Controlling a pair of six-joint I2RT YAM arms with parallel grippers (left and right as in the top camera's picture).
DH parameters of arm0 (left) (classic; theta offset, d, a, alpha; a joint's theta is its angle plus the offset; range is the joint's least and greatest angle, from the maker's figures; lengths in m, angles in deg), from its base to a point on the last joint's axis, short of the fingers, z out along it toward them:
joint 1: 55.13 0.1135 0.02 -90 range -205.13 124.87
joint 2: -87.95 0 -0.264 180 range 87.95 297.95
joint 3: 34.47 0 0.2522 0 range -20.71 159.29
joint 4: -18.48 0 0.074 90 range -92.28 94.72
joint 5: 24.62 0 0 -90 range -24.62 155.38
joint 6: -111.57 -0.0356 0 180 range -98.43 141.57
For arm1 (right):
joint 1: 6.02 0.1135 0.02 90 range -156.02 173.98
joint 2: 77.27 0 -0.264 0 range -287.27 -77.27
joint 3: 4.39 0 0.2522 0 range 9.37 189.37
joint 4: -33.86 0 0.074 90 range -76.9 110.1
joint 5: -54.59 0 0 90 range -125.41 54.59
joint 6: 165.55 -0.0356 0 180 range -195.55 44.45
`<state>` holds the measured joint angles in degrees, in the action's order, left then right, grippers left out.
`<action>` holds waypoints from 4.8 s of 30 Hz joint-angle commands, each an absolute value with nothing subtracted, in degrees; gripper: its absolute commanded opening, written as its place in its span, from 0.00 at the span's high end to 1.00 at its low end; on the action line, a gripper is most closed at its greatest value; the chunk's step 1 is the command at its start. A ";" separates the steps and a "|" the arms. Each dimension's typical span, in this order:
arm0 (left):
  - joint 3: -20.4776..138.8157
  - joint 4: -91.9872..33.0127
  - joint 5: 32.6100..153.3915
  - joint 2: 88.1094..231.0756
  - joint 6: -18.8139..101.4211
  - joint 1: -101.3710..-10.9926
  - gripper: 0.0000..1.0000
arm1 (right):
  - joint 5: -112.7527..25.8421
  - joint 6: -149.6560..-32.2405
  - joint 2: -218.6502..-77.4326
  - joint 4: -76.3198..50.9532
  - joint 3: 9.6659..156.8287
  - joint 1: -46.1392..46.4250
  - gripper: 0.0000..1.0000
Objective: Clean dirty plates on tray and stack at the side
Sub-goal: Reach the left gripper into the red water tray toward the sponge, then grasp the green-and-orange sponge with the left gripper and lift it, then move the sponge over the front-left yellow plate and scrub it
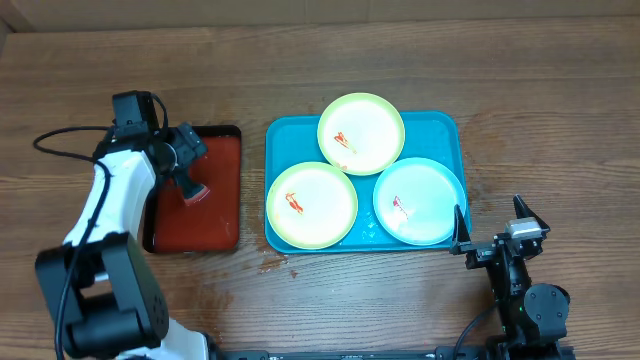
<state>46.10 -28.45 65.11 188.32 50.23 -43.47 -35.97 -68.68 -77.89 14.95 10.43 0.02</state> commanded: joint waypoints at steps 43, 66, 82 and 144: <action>46.95 -25.21 58.88 200.45 51.98 -43.87 0.59 | -35.44 -68.41 -77.43 15.30 9.84 0.24 0.00; 47.63 -37.52 78.51 200.32 52.05 -43.91 0.09 | -35.44 -68.44 -77.43 15.30 9.84 0.24 0.00; 47.63 -37.17 73.48 200.32 52.00 -43.89 0.00 | -35.44 -68.44 -77.43 15.30 9.84 0.24 0.00; 79.10 -73.82 78.92 187.36 37.84 -65.48 0.96 | -35.44 -68.41 -77.43 15.30 9.84 0.24 0.00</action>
<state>80.09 -73.82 74.97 187.12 40.59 -56.67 -35.99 -68.65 -77.89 14.95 10.43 0.02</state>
